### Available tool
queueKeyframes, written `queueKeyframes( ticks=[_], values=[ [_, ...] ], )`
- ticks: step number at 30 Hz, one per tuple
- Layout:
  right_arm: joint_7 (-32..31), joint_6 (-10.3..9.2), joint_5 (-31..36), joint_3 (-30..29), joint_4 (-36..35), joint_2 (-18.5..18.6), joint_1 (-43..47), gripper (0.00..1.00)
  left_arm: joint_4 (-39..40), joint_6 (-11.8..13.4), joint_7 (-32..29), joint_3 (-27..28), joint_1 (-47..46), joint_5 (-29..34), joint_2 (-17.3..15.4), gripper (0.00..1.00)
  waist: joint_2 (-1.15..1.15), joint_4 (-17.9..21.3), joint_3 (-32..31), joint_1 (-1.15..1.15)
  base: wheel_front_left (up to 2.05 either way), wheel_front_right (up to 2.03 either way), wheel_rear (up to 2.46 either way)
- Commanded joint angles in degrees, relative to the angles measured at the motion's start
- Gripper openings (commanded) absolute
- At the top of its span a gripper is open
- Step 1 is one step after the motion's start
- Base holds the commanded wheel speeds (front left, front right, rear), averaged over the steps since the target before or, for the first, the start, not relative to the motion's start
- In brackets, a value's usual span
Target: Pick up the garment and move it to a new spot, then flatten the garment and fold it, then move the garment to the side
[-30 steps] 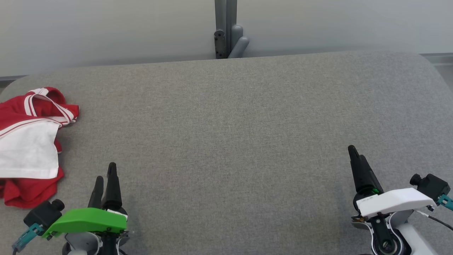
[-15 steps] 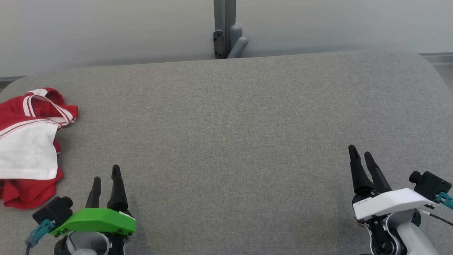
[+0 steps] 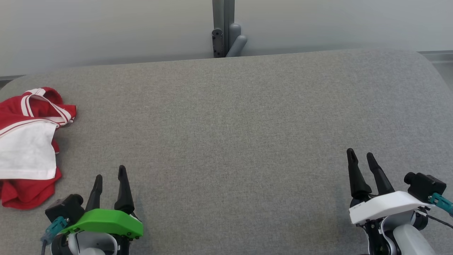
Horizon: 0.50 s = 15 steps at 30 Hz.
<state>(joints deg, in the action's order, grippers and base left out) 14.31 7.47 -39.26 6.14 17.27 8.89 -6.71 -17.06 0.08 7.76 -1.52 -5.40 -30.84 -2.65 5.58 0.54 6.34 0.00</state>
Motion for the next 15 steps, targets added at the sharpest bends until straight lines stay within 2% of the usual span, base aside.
queueKeyframes(
  ticks=[1,15],
  values=[
    [0.41,0.02,2.07,-0.66,-0.17,-0.06,-0.07,1.00,0.19,0.36,0.67,-0.10,-0.87,2.04,-0.48,1.00,0.00,-0.03,0.03,0.00,0.00,0.00,0.00],
    [0.53,0.03,11.36,-2.76,0.66,-1.91,0.54,1.00,-0.93,0.77,2.67,-0.73,-0.04,9.76,-0.59,1.00,0.00,-0.10,-0.04,0.00,0.00,0.00,0.00]
  ],
)
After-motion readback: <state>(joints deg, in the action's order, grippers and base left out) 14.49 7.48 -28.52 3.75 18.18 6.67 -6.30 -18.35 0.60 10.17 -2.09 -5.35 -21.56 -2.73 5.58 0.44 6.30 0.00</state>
